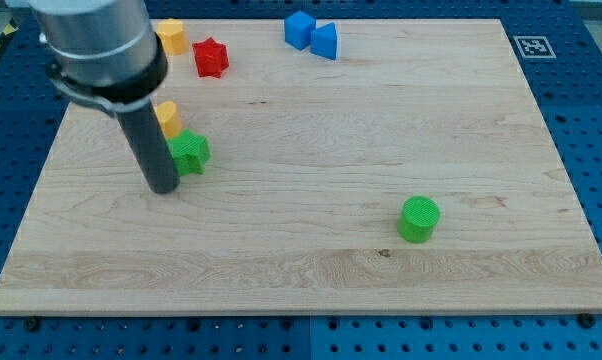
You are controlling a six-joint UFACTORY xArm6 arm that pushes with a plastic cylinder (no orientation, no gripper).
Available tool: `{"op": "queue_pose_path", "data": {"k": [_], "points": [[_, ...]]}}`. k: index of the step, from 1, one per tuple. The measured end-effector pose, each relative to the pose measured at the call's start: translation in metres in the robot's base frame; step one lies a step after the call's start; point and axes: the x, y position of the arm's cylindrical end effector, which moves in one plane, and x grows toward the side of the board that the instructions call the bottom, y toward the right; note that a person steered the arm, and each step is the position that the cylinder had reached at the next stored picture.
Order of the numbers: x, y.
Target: Push green star close to the yellow heart
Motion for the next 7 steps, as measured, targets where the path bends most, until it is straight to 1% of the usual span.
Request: {"op": "queue_pose_path", "data": {"k": [1,2,3,4,7], "points": [[0.01,0.046],[0.005,0.076],[-0.003,0.073],[-0.028,0.055],[-0.074,0.004]]}}
